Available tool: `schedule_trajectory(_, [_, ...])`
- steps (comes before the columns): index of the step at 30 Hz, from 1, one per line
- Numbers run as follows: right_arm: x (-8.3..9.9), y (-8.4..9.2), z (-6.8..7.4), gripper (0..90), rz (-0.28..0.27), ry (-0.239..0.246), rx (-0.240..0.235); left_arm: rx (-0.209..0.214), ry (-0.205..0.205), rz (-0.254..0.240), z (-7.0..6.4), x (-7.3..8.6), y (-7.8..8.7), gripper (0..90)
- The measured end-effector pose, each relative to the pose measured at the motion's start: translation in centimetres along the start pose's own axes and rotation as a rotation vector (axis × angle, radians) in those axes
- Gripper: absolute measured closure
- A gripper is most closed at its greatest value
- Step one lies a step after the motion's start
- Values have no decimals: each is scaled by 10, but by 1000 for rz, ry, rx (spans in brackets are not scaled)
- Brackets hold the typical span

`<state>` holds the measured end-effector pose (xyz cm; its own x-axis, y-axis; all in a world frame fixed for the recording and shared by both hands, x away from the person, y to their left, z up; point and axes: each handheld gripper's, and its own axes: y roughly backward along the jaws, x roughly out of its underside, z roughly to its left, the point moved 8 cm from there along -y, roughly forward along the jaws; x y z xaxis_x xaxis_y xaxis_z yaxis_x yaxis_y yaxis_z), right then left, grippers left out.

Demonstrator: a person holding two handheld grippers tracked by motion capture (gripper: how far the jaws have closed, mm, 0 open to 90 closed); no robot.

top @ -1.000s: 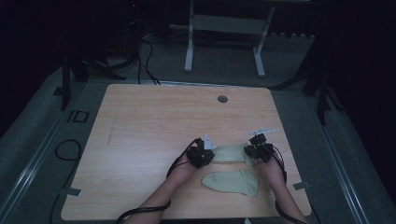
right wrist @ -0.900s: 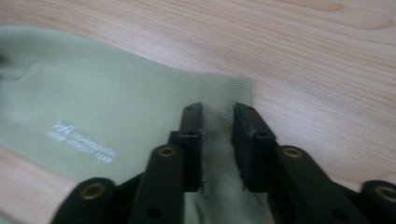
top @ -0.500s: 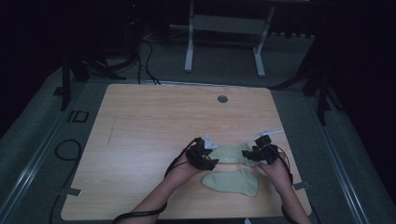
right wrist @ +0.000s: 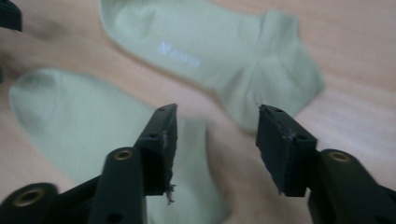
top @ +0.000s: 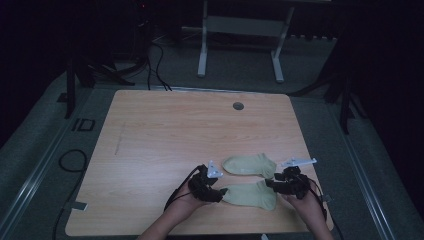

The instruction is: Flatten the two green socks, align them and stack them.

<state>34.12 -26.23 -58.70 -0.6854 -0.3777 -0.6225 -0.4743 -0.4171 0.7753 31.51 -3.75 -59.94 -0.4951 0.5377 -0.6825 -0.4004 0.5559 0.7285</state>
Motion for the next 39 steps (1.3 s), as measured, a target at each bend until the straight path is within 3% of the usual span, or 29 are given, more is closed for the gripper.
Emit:
schedule_trajectory(4, [15,0,2,536,15,4,11,-3,1,27,-3,11,-8,441])
schedule_trajectory(5, [18,0,3,542,25,16,14,1,4,32,-2,13,-10,451])
schedule_trajectory(6, [27,-3,3,569,54,58,52,1,7,35,-2,14,-11,473])
schedule_trajectory(8, [30,-5,4,583,64,63,52,-4,8,42,-1,15,-13,495])
schedule_trajectory(13, [34,-6,5,623,83,93,73,-10,-42,56,-5,17,-15,527])
schedule_trajectory(16, [35,-7,7,682,86,98,67,-1,-65,54,-9,16,-16,652])
schedule_trajectory(17, [35,-7,7,766,86,94,66,1,-72,58,-9,16,-15,700])
schedule_trajectory(18, [35,-7,7,766,86,94,66,4,-74,57,-11,15,-16,700])
schedule_trajectory(19, [35,-6,9,818,86,80,50,11,-72,58,-12,15,-16,802])
schedule_trajectory(20, [35,-5,10,827,86,80,51,16,-68,56,-12,15,-16,850])
schedule_trajectory(22, [35,-5,11,829,87,87,48,10,-66,50,-13,14,-15,857])
schedule_trajectory(30, [21,13,11,831,29,65,33,20,-41,-5,-8,-4,-1,866])
schedule_trajectory(35, [-6,26,-1,831,-20,61,64,11,-35,-27,-1,-26,6,866])
schedule_trajectory(39, [-19,26,-12,830,-29,44,71,3,-25,-33,10,-44,6,865])
